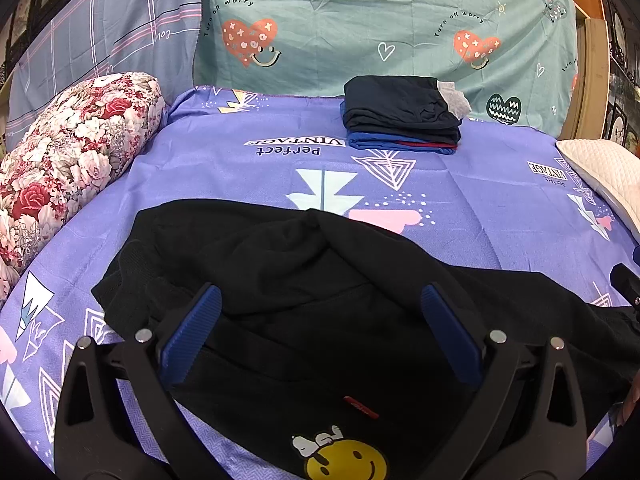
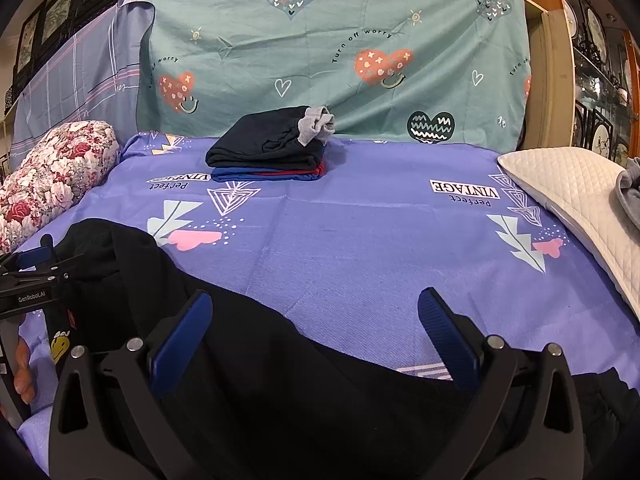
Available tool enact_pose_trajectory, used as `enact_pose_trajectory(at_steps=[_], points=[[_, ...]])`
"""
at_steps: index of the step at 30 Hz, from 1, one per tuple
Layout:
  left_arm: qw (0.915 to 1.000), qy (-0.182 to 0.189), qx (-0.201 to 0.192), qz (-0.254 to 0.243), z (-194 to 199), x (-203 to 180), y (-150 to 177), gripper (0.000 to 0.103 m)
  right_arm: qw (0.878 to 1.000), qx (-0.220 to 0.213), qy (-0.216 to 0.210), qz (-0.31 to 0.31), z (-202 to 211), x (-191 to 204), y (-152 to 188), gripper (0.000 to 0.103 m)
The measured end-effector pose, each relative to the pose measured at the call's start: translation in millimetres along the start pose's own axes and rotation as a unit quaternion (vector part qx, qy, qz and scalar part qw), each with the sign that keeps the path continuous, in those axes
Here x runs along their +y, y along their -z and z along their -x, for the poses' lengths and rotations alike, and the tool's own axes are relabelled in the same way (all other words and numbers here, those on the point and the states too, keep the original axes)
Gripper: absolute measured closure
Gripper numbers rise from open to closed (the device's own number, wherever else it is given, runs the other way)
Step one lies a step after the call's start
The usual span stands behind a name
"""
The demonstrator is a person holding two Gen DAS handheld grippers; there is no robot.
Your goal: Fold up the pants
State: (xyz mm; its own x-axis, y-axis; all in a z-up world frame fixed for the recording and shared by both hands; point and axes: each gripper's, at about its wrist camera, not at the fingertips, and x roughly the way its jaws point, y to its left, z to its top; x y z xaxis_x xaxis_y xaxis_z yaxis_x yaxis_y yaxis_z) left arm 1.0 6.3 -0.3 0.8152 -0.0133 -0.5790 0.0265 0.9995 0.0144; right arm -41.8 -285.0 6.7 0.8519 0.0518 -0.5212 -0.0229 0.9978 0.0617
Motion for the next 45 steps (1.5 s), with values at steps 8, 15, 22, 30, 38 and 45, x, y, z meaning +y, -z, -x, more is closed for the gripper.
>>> enact_pose_trajectory(at_steps=[8, 15, 22, 30, 38, 45], points=[[1.0000, 0.001, 0.004, 0.000, -0.6, -0.5, -0.1, 0.002, 1.000, 0.003, -0.001, -0.001, -1.6, -1.0, 1.0, 0.001], [1.0000, 0.002, 0.005, 0.002, -1.7, -0.1, 0.4, 0.002, 1.000, 0.006, -0.002, -0.001, -3.2, -0.7, 1.0, 0.001], [1.0000, 0.003, 0.005, 0.002, -2.2, 0.0, 0.3, 0.002, 1.000, 0.006, -0.002, -0.002, -3.3, -0.7, 0.9, 0.001], [1.0000, 0.002, 0.005, 0.002, -2.2, -0.3, 0.3, 0.002, 1.000, 0.007, -0.003, -0.001, -3.7, -0.9, 0.9, 0.001], [1.0000, 0.003, 0.005, 0.003, -2.3, 0.4, -0.3, 0.002, 1.000, 0.006, -0.003, -0.001, -3.8, -0.9, 0.8, 0.001], [0.9997, 0.014, 0.011, 0.017, 1.0, 8.7, -2.4, 0.002, 1.000, 0.003, -0.002, -0.003, -2.3, -1.8, 0.2, 0.001]])
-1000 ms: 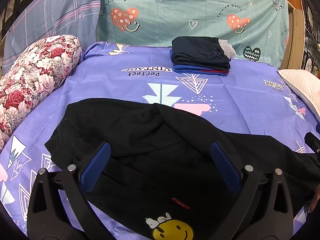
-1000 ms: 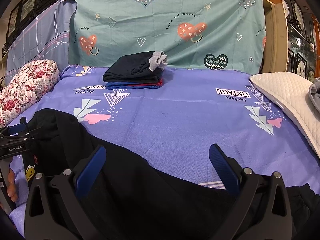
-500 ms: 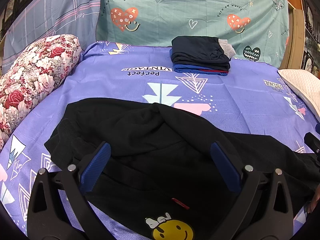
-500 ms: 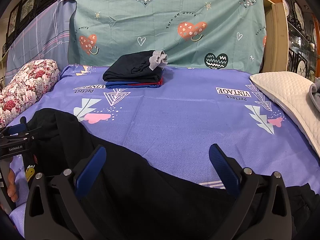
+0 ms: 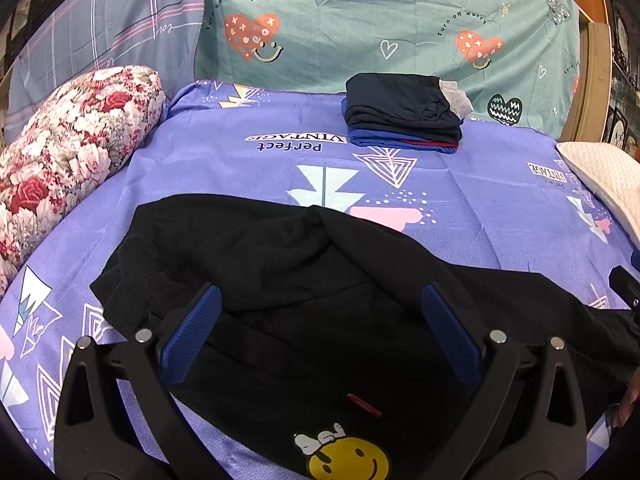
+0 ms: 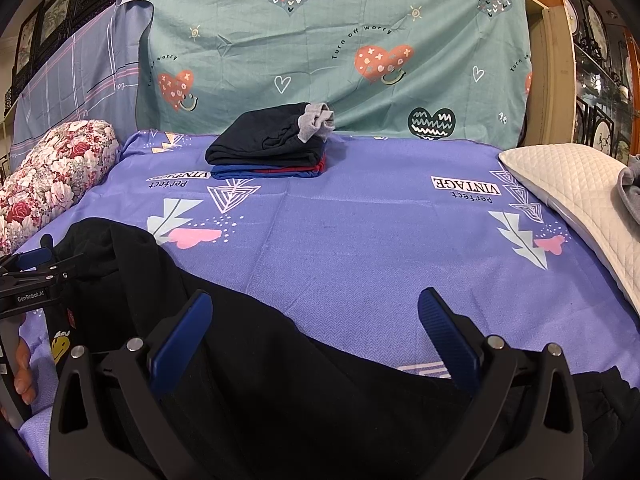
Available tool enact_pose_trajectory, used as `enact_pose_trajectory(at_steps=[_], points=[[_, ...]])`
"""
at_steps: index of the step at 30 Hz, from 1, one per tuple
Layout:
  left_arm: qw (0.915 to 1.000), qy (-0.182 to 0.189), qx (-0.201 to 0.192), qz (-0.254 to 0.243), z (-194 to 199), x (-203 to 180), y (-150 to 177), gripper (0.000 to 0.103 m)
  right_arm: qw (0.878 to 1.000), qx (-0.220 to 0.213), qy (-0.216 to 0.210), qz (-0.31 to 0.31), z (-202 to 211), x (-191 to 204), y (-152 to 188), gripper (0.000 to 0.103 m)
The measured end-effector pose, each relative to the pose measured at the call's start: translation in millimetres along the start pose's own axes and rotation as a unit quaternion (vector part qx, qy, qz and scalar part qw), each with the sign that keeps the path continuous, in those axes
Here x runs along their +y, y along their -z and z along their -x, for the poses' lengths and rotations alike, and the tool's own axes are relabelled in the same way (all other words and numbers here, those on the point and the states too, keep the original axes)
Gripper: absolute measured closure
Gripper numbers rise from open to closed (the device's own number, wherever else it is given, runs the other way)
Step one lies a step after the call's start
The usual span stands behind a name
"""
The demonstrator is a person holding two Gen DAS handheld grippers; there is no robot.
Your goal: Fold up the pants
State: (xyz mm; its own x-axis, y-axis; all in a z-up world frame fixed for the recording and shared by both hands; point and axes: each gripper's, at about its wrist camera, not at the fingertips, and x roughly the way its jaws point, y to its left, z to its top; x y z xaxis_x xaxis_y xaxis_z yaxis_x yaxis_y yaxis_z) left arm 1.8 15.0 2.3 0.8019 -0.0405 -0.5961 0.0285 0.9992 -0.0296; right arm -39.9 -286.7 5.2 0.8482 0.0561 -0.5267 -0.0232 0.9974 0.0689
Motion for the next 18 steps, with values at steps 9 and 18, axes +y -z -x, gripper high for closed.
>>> enact_pose_trajectory(at_steps=[9, 18], points=[[0.9972, -0.060, 0.045, 0.008, 9, 116, -49, 0.002, 0.997, 0.018, -0.011, 0.078, 45, -19, 2, 0.001], [0.9824, -0.055, 0.178, -0.004, -106, 174, -73, 0.002, 0.980, 0.120, -0.014, 0.157, 48, -41, 29, 0.001]])
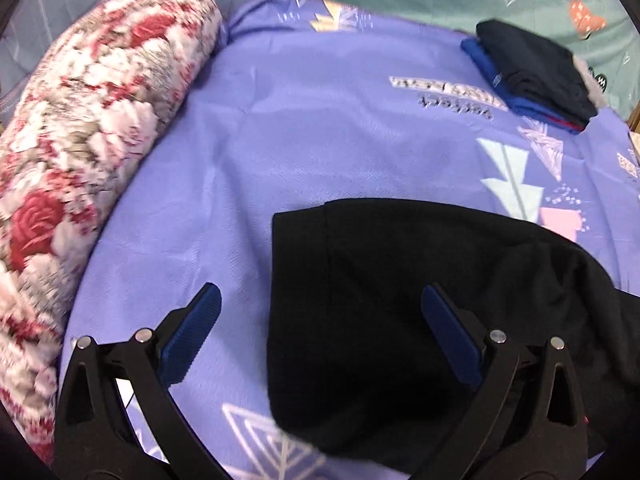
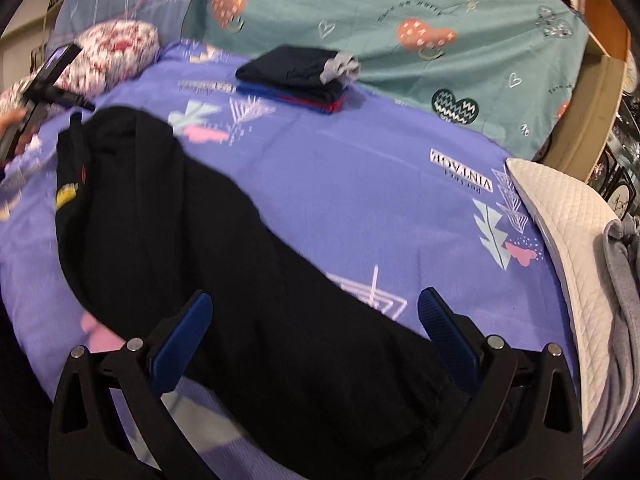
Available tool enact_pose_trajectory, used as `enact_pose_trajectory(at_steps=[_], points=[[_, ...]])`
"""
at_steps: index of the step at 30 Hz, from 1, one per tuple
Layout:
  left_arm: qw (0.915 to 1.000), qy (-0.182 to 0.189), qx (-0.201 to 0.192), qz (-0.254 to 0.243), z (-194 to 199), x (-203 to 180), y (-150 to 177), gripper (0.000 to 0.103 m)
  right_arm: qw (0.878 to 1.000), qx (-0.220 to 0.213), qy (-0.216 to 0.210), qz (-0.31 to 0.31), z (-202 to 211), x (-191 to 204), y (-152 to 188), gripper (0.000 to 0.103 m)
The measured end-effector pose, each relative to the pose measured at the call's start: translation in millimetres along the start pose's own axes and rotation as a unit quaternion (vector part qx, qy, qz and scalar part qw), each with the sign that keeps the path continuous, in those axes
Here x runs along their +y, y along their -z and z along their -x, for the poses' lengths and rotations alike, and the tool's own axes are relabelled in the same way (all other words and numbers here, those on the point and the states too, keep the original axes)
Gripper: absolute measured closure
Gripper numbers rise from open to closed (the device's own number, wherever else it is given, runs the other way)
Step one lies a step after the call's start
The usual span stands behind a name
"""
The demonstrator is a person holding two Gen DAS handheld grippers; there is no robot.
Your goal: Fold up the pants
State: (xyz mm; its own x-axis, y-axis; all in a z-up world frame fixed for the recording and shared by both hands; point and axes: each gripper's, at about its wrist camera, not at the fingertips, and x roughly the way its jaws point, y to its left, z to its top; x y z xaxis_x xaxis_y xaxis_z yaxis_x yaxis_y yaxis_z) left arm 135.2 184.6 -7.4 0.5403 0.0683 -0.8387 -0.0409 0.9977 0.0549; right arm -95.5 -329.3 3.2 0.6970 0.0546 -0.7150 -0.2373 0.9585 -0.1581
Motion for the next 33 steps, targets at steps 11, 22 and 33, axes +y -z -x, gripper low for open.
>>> enact_pose_trajectory(at_steps=[11, 22, 33], points=[[0.9969, 0.039, 0.068, 0.001, -62, 9, -35, 0.003, 0.998, 0.033, 0.020, -0.045, -4, -20, 20, 0.001], [0.9887, 0.052, 0.042, -0.134, -21, -47, -3, 0.062, 0.998, 0.051, 0.025, -0.041, 9, -50, 28, 0.001], [0.9938, 0.045, 0.036, -0.095, -37, -38, -11, 0.059, 0.988, 0.102, -0.075, 0.084, -10, 10, 33, 0.008]])
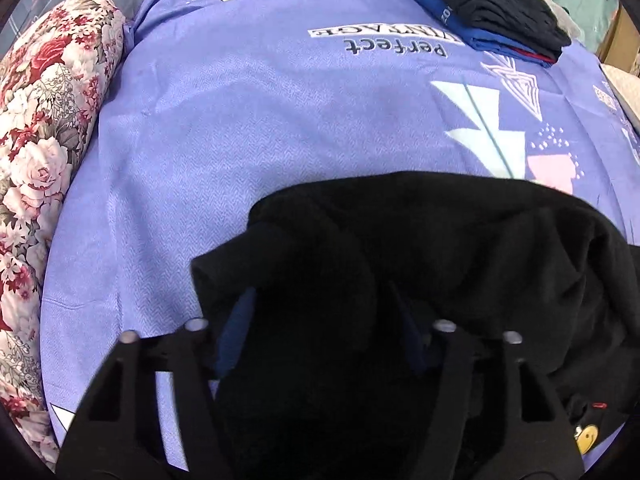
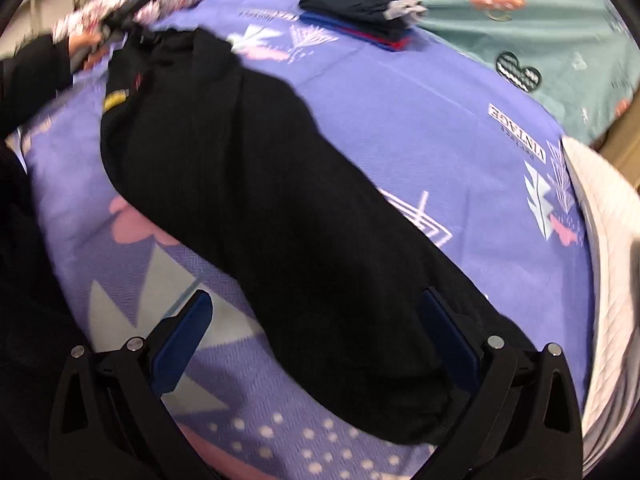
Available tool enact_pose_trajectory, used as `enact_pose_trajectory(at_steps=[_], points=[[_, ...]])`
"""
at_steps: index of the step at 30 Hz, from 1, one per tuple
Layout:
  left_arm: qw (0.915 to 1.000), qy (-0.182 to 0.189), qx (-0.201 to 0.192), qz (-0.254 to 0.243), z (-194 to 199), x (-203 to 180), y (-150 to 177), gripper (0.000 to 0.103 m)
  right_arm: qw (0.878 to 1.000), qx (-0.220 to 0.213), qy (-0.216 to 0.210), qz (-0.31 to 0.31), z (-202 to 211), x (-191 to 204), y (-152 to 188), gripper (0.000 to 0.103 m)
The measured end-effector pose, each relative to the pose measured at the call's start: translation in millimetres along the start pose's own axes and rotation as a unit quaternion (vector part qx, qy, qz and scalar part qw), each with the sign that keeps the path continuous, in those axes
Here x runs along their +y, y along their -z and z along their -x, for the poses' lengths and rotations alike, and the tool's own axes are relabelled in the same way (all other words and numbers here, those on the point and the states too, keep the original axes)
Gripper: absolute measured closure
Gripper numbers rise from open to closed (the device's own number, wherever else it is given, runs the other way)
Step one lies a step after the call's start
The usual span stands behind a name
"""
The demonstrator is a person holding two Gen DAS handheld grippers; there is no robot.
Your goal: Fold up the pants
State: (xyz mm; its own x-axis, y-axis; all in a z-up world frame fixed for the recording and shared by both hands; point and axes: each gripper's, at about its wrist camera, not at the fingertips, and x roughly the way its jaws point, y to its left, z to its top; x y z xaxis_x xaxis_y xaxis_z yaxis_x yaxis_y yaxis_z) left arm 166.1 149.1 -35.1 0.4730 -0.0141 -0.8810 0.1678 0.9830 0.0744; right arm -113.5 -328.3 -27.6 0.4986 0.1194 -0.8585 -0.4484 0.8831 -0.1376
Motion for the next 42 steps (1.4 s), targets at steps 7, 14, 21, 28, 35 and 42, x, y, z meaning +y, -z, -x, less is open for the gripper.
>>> enact_pose_trajectory(at_steps=[7, 14, 21, 28, 35, 42], points=[[0.9965, 0.026, -0.050, 0.061, 34, 20, 6, 0.081, 0.998, -0.002, -0.023, -0.055, 3, -25, -16, 0.096], [0.9917, 0.040, -0.106, 0.062, 78, 15, -7, 0.082, 0.982, -0.097, 0.007, -0.161, 52, -106, -58, 0.096], [0.9914, 0.032, -0.109, 0.065, 74, 13, -26, 0.082, 0.969, -0.106, 0.025, -0.223, 35, -196, -109, 0.096], [0.9834, 0.039, -0.122, 0.128, 59, 40, -54, 0.081, 0.969, -0.066, 0.036, -0.235, -28, -263, -180, 0.097], [0.9919, 0.016, -0.051, 0.115, 8, 42, -58, 0.053, 0.951, -0.017, 0.075, -0.301, -87, -303, -193, 0.039], [0.9898, 0.044, -0.034, 0.131, -14, 52, -71, 0.024, 0.930, -0.067, 0.068, -0.356, -51, -321, -117, 0.005]])
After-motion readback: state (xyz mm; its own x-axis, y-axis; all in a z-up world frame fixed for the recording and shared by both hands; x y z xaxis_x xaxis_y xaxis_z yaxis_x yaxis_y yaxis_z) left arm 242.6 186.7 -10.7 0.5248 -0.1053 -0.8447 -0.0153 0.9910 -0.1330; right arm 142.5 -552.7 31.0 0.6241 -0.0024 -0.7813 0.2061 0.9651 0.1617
